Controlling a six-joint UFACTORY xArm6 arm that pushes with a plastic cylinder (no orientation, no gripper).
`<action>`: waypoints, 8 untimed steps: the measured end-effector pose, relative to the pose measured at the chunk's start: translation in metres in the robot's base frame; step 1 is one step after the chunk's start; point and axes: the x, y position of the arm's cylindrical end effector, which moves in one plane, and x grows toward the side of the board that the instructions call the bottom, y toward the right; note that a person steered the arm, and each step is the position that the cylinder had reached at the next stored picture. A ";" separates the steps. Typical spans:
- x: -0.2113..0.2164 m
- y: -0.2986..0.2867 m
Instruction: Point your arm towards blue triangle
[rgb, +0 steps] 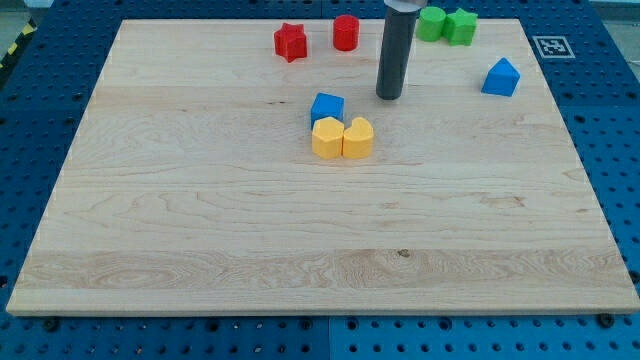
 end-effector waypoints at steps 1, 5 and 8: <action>0.000 0.000; 0.018 0.072; 0.033 0.169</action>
